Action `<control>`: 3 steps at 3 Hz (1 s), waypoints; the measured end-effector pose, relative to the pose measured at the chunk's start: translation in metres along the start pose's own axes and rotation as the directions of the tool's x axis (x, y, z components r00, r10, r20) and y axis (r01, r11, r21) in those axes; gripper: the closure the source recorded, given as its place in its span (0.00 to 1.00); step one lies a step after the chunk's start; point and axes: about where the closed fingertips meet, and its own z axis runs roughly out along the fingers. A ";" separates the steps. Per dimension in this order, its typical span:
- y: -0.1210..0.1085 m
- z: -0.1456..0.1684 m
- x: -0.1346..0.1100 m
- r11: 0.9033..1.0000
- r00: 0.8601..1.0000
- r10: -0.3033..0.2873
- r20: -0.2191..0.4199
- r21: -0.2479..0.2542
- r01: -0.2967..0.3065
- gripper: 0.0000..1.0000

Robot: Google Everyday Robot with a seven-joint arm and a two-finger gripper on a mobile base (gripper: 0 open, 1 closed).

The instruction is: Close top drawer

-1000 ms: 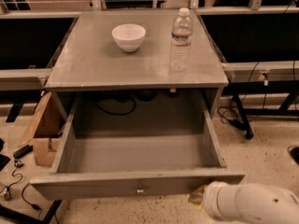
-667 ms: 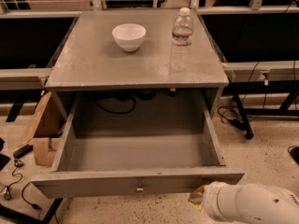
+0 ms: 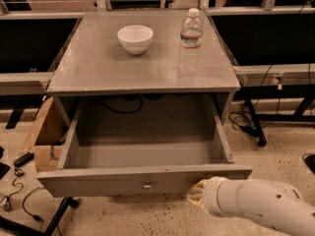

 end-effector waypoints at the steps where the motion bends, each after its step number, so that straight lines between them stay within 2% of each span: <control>1: 0.000 0.000 0.000 1.000 1.000 0.000 0.000 0.000 0.000 1.00; 2: -0.011 0.011 -0.005 1.000 1.000 -0.005 0.031 0.008 0.005 1.00; 3: -0.011 0.012 -0.005 1.000 0.999 -0.006 0.034 0.009 0.006 1.00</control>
Offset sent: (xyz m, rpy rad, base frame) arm 0.0516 0.0112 -0.0123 0.0807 -0.0678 0.0234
